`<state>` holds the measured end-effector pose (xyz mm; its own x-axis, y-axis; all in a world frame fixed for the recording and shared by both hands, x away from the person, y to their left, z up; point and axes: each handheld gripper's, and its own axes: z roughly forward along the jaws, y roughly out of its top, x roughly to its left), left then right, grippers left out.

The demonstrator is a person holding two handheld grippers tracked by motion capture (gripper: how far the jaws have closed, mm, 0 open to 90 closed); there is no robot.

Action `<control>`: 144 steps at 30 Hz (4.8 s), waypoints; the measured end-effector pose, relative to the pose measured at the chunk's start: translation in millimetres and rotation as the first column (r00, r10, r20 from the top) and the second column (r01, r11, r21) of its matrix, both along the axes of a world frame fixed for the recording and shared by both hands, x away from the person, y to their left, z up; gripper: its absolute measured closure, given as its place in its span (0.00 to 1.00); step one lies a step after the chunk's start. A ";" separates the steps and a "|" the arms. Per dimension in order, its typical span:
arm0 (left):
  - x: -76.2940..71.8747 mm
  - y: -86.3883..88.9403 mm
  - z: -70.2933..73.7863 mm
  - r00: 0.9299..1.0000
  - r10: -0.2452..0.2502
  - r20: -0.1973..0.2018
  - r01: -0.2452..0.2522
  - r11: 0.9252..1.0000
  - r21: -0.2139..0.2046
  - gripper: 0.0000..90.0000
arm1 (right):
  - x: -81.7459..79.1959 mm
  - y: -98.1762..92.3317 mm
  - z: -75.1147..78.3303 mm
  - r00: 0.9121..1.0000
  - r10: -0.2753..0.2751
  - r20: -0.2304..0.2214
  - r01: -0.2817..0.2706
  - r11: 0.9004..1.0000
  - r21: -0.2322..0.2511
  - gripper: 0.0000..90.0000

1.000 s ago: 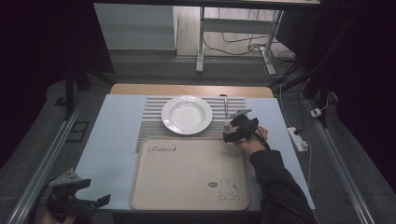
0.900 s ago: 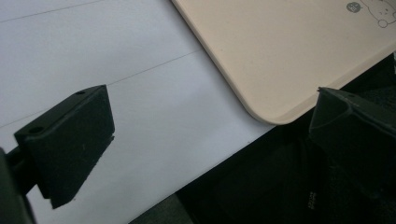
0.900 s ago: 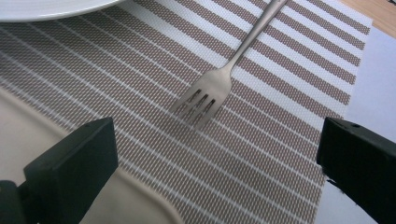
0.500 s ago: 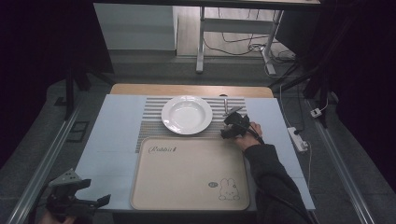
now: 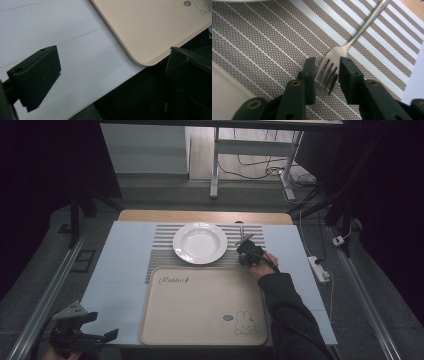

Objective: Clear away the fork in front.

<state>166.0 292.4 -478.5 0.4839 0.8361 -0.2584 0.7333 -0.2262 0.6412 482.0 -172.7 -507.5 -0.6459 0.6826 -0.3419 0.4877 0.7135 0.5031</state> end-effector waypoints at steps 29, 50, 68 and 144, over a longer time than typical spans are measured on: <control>-2.7 -4.7 5.2 0.998 -0.017 0.059 0.017 1.000 -0.005 0.00 | -37.8 -33.6 45.2 1.000 -0.006 0.015 0.003 0.983 0.184 1.00; 14.4 -20.3 8.3 0.987 -0.133 0.087 0.138 0.989 -0.051 0.00 | -124.3 -53.1 73.1 0.987 0.161 0.008 -0.156 0.940 0.303 1.00; 40.9 -48.9 4.3 0.962 -0.262 0.079 0.265 0.963 -0.037 0.00 | -185.1 -54.6 64.9 0.957 0.286 -0.050 -0.251 0.901 0.353 1.00; 132.7 -205.7 8.2 0.435 -0.900 -0.008 0.843 0.404 0.356 0.61 | -241.4 12.7 60.5 0.693 0.705 -0.152 -0.591 0.675 0.442 1.00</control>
<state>298.7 86.6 -470.3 0.9971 -0.0557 0.0522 -0.0746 -0.8555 0.5124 240.6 -160.0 -447.0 -0.9921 0.0795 0.0969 0.1245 0.7169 0.6860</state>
